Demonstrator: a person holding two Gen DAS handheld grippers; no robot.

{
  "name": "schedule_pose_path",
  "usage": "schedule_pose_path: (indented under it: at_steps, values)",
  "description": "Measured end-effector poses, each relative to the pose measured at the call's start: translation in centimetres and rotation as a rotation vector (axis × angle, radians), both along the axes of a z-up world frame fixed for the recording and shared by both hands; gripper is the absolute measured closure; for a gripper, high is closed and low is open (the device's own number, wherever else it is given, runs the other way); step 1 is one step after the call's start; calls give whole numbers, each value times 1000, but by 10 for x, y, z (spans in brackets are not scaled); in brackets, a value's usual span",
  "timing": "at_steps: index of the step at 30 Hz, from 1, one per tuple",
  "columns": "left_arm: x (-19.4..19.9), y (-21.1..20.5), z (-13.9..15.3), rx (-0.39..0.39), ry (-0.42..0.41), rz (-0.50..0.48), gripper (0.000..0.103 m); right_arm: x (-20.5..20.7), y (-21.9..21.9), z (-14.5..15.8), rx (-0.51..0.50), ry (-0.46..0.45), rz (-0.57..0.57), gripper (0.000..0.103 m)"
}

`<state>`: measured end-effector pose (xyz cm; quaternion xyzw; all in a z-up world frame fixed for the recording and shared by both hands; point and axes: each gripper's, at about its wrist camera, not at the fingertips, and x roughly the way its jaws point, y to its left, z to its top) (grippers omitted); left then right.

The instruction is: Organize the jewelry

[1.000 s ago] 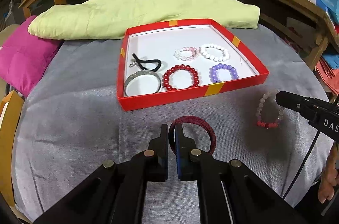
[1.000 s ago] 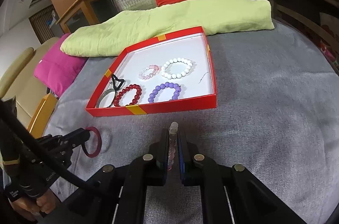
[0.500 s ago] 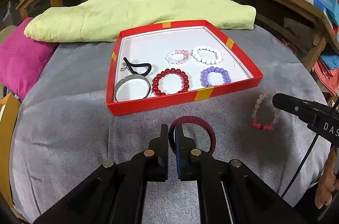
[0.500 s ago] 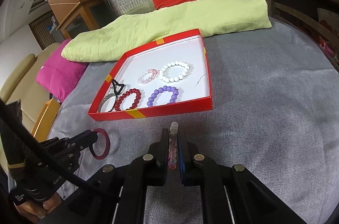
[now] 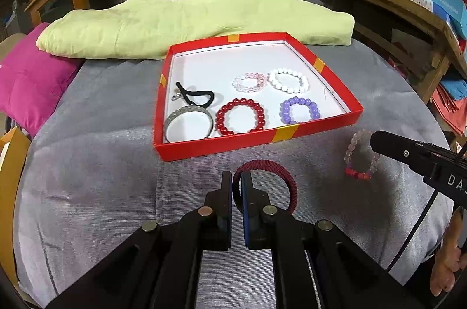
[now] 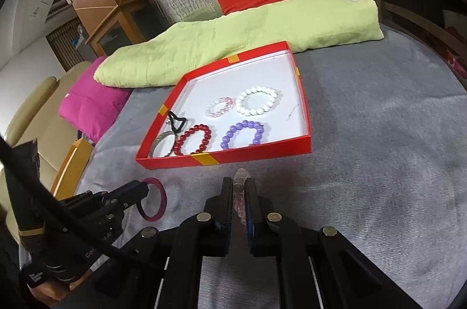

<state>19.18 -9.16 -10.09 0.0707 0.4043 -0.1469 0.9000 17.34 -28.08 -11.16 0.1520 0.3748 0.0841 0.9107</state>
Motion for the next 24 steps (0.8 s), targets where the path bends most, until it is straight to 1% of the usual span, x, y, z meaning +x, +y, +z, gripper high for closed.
schedule_pose_path:
  at_steps: [7,24]
  values:
    - [0,11,4,-14,-7,12,97,3,12,0,13,0,22,95]
    - [-4,51,12,-27,-24,73,97,8,63,1,23,-7,95,95]
